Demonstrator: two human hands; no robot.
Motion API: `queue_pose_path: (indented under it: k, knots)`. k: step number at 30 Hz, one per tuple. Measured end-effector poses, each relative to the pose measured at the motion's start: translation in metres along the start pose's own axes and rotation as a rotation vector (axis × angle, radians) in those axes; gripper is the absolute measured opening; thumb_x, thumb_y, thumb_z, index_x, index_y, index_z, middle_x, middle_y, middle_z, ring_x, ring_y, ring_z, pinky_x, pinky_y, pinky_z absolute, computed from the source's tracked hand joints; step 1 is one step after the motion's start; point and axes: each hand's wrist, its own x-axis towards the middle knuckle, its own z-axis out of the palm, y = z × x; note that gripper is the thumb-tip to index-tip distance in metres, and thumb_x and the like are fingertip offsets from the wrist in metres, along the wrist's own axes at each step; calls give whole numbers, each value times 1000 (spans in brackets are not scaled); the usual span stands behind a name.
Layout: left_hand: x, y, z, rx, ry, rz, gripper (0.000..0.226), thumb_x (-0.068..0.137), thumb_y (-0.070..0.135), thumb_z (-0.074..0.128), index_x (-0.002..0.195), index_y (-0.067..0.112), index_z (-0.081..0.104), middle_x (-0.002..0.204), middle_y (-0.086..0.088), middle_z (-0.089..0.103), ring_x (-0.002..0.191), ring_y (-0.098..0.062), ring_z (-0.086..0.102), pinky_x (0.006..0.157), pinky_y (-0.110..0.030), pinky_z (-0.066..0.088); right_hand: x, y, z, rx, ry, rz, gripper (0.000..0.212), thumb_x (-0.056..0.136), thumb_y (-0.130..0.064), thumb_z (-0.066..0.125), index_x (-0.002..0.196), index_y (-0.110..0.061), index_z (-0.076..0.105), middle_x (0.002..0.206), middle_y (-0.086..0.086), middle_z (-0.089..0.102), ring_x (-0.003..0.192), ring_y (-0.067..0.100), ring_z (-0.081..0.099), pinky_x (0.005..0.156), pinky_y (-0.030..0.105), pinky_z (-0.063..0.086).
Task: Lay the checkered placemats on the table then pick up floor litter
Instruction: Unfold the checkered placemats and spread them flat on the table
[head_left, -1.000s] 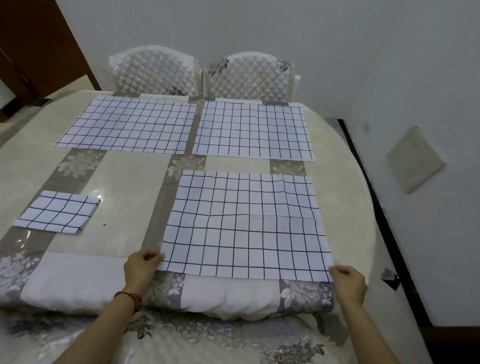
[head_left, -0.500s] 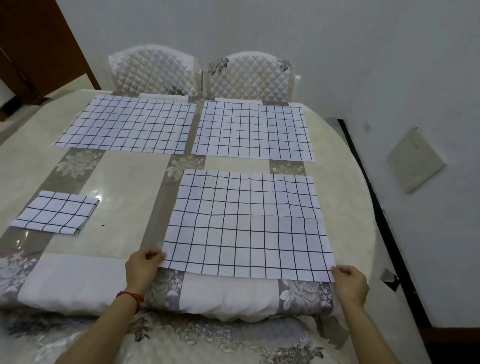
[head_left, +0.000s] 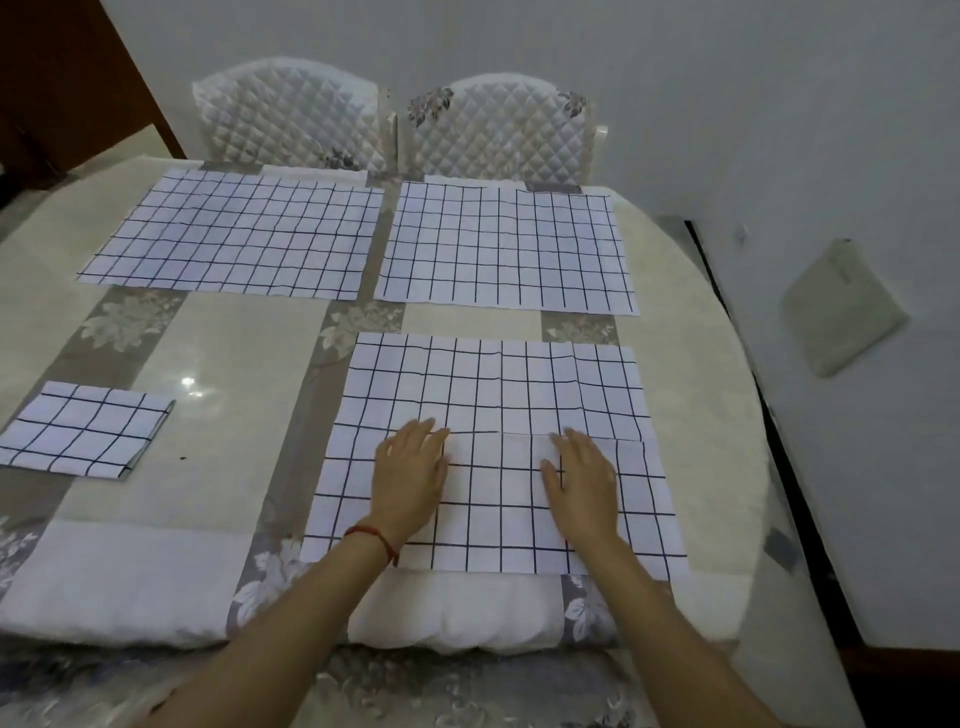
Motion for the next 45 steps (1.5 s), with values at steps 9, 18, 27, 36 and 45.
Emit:
queue_pose_path:
  k: [9, 18, 27, 36, 45]
  knots:
    - [23, 4, 60, 140, -131, -19, 74, 85, 63, -5, 143, 26, 20, 154, -3, 19, 143, -27, 15, 113, -50, 0, 37, -3, 46, -241, -181, -203, 86, 77, -62, -19, 146, -26, 18, 157, -2, 8, 146, 19, 4, 114, 36, -4]
    - [21, 3, 62, 159, -109, -64, 68, 86, 64, 2, 144, 28, 11, 153, -10, 21, 141, -32, 10, 110, -51, -5, 49, 46, 12, -267, -70, 174, 82, 76, -65, -7, 147, -25, 5, 158, 0, -2, 145, 18, -7, 117, 41, -8]
    - [20, 2, 67, 212, -83, -100, 70, 87, 65, 7, 144, 25, 18, 153, -12, 20, 140, -27, 3, 110, -48, -5, 84, -5, 56, -303, -177, -169, 68, 85, -62, 2, 146, -32, 7, 158, -7, 1, 145, 14, -6, 115, 37, -11]
    - [35, 24, 62, 165, -53, -190, 62, 92, 51, 8, 142, 17, 25, 150, -16, 27, 141, -32, 17, 112, -58, 10, 84, -3, 56, -290, -151, -159, 65, 86, -51, 0, 146, -30, 7, 158, -5, 2, 145, 14, -4, 115, 37, -10]
    - [97, -3, 56, 165, -171, -20, 58, 91, 53, 4, 144, 33, 2, 157, 6, -2, 145, -17, -7, 115, -46, -8, 85, -3, 57, -286, -154, -161, 61, 88, -45, -2, 146, -30, 5, 158, -6, 0, 145, 12, -6, 116, 37, -11]
